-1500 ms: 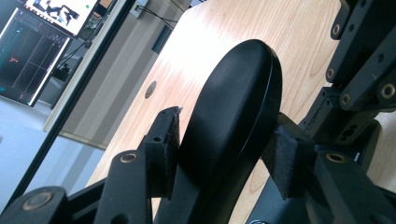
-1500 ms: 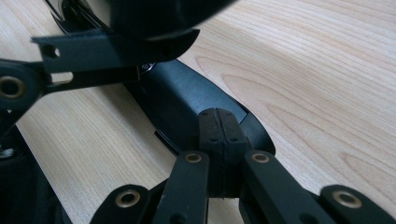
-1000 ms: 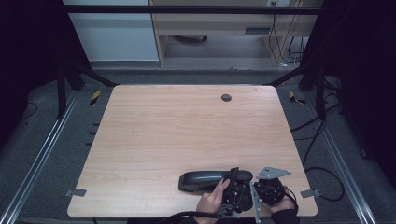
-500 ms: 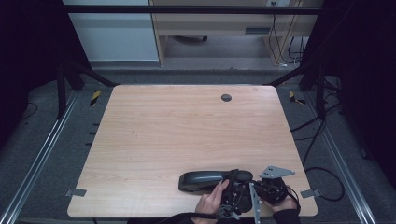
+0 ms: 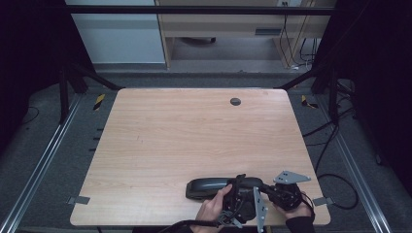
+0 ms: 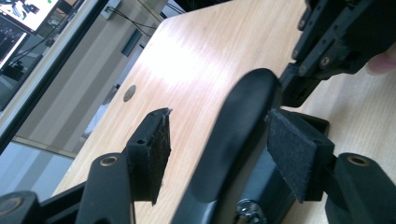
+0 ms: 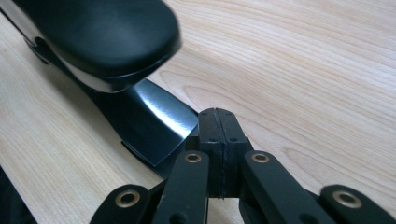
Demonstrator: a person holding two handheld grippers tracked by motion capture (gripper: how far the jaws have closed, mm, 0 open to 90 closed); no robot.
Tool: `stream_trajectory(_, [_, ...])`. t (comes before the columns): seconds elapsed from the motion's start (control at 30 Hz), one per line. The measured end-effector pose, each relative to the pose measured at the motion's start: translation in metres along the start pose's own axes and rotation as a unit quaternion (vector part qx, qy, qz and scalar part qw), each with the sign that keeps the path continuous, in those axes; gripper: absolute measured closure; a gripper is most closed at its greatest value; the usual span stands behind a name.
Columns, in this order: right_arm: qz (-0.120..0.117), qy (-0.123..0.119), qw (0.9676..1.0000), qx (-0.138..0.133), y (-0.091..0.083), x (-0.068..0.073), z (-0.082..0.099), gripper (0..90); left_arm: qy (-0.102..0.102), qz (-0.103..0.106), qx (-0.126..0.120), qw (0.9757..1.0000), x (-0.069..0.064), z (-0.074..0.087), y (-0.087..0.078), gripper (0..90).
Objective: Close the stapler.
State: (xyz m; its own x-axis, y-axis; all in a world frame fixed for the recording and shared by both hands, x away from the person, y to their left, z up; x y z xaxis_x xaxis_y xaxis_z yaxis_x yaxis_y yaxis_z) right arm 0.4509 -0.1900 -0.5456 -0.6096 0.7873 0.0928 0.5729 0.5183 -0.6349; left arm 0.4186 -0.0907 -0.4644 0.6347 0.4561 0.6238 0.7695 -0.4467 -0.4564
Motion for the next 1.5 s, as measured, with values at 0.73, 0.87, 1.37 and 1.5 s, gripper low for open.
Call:
stream_trajectory(0.73, [0.025, 0.001, 0.9994, -0.022, -0.009, -0.012, -0.009, 90.0, -0.115, -0.006, 0.022, 0.9931, 0.088, 0.055, -0.028, 38.4])
stream_trajectory(0.87, [0.023, -0.002, 0.9994, -0.026, -0.008, -0.012, -0.009, 90.0, -0.127, -0.017, 0.032, 0.9912, 0.099, 0.072, -0.031, 38.4])
stream_trajectory(1.37, [0.022, -0.003, 0.9988, -0.043, -0.015, -0.007, -0.02, 90.0, -0.217, -0.056, 0.066, 0.9724, 0.132, 0.161, -0.054, 38.9])
stream_trajectory(1.5, [0.024, -0.004, 0.9986, -0.047, -0.015, -0.006, -0.022, 90.0, -0.238, -0.07, 0.078, 0.9657, 0.138, 0.189, -0.063, 39.6])
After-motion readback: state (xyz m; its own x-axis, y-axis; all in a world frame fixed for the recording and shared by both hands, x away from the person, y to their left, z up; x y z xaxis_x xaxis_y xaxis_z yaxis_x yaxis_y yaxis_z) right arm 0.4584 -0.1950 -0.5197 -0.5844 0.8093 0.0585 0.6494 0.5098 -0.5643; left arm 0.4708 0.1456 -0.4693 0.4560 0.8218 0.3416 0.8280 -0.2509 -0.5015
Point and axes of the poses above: each handheld gripper's, and its own axes: y roughly forward along the jaws, z roughly out of its underside, x roughly to its left, the point moved 10 cm from there along y, roughly forward along the jaws, and after that the axes turned 1 degree about -x, right-handed, at the moved point
